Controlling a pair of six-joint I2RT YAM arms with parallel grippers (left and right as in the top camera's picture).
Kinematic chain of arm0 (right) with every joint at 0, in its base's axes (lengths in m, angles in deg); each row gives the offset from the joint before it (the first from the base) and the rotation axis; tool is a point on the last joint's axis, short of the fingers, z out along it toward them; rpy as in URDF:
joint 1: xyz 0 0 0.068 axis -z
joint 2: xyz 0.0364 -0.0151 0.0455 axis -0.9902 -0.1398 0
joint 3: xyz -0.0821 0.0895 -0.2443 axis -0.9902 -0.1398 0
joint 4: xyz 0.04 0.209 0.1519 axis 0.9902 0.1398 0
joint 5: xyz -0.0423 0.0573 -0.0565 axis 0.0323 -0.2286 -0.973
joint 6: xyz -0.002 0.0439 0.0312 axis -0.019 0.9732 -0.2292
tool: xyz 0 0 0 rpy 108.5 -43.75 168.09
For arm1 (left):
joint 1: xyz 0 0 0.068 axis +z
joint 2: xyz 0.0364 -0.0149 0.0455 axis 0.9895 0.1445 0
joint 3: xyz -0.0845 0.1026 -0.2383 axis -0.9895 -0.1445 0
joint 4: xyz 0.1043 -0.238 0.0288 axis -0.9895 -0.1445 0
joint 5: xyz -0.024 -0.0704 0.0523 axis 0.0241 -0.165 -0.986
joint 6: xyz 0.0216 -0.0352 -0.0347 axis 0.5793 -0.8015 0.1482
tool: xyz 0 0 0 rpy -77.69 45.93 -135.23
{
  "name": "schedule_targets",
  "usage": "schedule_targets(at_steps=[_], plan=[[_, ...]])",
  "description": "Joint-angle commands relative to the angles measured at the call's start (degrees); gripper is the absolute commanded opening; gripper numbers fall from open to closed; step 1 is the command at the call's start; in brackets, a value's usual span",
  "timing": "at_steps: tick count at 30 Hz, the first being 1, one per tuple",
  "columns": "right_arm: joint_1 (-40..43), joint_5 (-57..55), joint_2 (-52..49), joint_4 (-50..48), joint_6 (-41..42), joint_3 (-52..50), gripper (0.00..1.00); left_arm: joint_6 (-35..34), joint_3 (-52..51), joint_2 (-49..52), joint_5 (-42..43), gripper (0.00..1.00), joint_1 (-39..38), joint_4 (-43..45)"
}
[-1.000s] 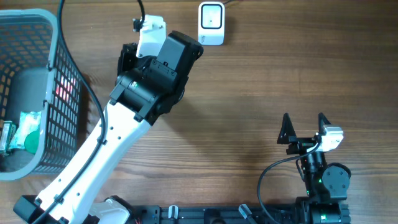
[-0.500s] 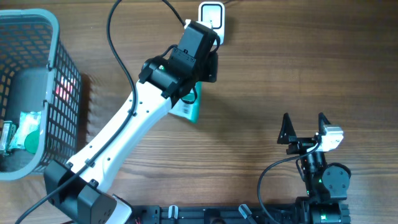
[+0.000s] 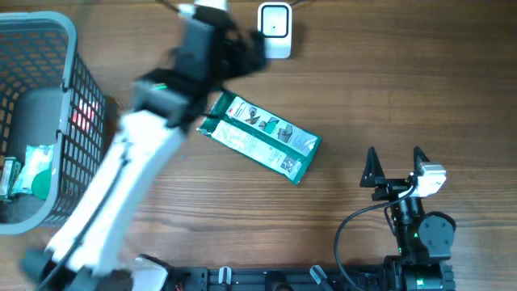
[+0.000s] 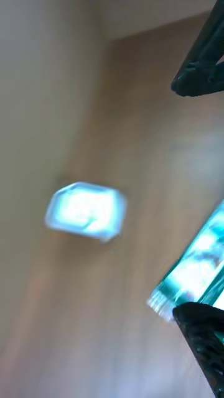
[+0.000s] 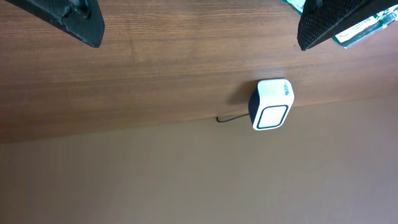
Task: Scan the item barcode
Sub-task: 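Carry the green wipes pack to the table centre and release it, then reach the left gripper into the basket and grasp the green-lidded jar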
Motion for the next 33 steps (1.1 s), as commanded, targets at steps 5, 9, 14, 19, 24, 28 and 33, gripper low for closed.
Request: schedule_targets(at_steps=[5, 9, 14, 19, 24, 28, 33], plan=[[-0.2, -0.7, 0.3, -0.2, 0.7, -0.1, 1.0, -7.3, 3.0, -17.8, -8.1, 1.0, 38.7, -8.2], [-0.2, -0.7, 0.3, -0.2, 0.7, -0.1, 1.0, -16.4, 3.0, -15.0, -5.4, 1.0, 59.0, -18.7], [-0.2, -0.7, 0.3, -0.2, 0.7, -0.1, 1.0, -18.0, 2.5, -5.1, -5.1, 1.0, 63.9, -26.9], [-0.2, -0.7, 0.3, -0.2, 0.7, -0.1, 1.0, -26.7, 2.5, 7.3, -5.2, 1.0, 64.0, -40.0], [-0.2, -0.7, 0.3, -0.2, 0.7, -0.1, 1.0, -27.1, 2.4, 12.2, -7.1, 1.0, 64.0, -44.6], [-0.2, -0.7, 0.3, -0.2, 0.7, -0.1, 1.0, -27.1, -0.5, 12.2, -9.7, 1.0, 64.0, -44.2], [-0.2, -0.7, 0.3, -0.2, 0.7, -0.1, 1.0, -27.1, -8.9, 12.2, -12.0, 1.0, 64.0, -35.3]])
